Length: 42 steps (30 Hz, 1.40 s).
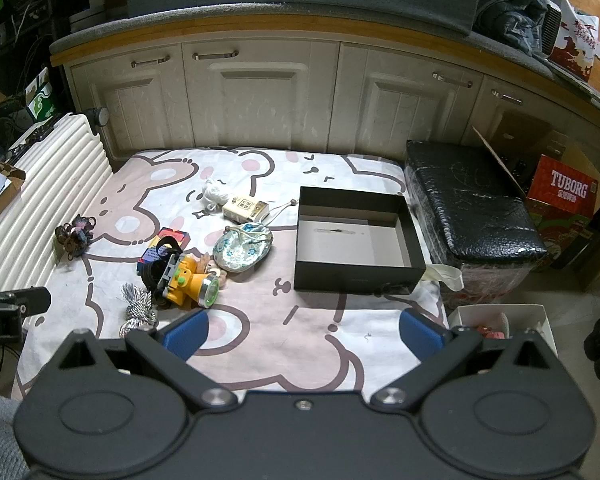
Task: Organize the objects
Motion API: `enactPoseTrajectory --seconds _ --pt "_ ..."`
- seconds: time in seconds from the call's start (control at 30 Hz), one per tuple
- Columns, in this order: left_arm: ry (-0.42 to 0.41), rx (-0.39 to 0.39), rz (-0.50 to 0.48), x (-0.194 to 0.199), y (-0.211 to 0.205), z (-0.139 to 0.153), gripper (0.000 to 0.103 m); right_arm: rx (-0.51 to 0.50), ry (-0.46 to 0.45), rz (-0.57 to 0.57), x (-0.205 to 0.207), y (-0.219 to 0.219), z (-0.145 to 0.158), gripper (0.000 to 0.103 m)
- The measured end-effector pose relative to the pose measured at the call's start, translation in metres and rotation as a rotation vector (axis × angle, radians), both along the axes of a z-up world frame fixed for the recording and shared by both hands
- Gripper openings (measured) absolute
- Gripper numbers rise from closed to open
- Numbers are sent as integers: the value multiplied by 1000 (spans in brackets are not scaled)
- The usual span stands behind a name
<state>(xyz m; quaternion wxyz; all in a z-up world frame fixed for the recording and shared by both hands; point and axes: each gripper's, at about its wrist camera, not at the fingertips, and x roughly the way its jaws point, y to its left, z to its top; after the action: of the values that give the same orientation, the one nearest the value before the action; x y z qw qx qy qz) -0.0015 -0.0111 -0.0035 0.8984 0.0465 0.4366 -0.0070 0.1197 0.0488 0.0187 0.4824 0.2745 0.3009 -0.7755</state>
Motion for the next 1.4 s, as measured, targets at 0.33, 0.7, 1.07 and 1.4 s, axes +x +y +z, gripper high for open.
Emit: enactPoseTrajectory --seconds 0.33,0.7,1.07,1.4 --pt "1 -4 -9 0 0 0 103 0 0 -3 1 -1 0 103" --pt "2 -6 -17 0 1 0 103 0 0 -5 3 -2 0 103" --pt "2 -9 -25 0 0 0 103 0 0 -7 4 -3 0 103" --pt "3 -11 -31 0 1 0 103 0 -1 -11 4 -3 0 103"
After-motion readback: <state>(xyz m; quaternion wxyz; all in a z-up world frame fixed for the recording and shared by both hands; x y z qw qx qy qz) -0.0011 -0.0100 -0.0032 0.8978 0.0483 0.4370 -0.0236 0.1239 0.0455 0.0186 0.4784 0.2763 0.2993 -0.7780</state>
